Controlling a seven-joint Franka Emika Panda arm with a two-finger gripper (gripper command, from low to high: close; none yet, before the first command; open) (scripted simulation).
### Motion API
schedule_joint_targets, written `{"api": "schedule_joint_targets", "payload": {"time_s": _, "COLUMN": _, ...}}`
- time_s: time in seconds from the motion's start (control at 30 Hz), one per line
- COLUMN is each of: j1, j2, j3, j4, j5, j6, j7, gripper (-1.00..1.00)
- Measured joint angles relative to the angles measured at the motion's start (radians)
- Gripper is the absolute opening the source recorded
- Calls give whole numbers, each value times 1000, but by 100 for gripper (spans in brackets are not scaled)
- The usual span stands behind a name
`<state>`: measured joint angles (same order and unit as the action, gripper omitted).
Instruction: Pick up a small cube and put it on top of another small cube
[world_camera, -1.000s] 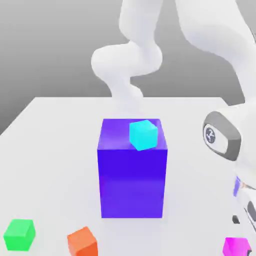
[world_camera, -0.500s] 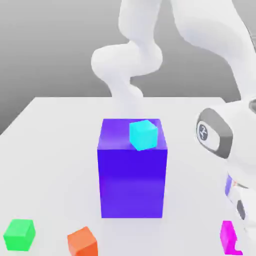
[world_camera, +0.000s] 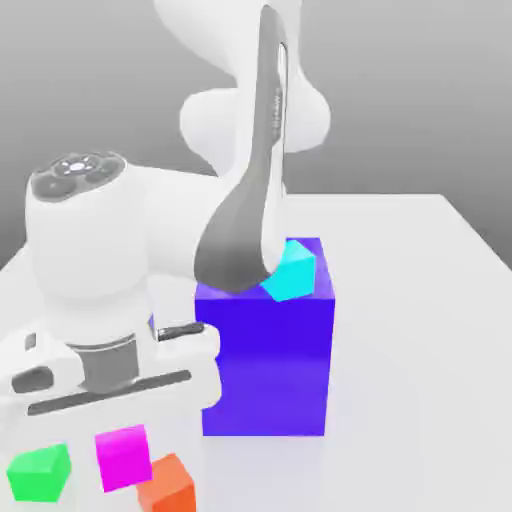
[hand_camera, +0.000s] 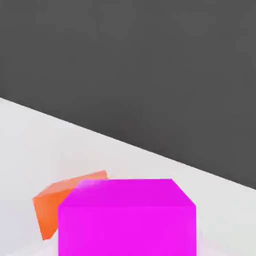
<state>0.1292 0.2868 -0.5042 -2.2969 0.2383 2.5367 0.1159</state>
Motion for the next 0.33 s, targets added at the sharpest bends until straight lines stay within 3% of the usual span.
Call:
{"api": "schedule_joint_targets", "payload": {"time_s": 0.1, "j1": -54, "j2": 8, "j3": -52, "j4": -12, "j5": 39, "j6": 7, "j7": 49, "gripper": -100}}
{"api": "schedule_joint_targets", "payload": {"time_s": 0.2, "j1": -108, "j2": 101, "j3": 1, "j4": -4, "j5": 135, "j6": 78, "j7": -5, "gripper": -100}}
{"api": "schedule_joint_targets", "payload": {"time_s": 0.23, "j1": -125, "j2": 129, "j3": 21, "j4": -1, "j5": 162, "j6": 100, "j7": -23, "gripper": 100}}
{"api": "schedule_joint_targets", "payload": {"time_s": 0.33, "j1": -125, "j2": 129, "j3": 21, "j4": -1, "j5": 162, "j6": 100, "j7": -23, "gripper": 100}}
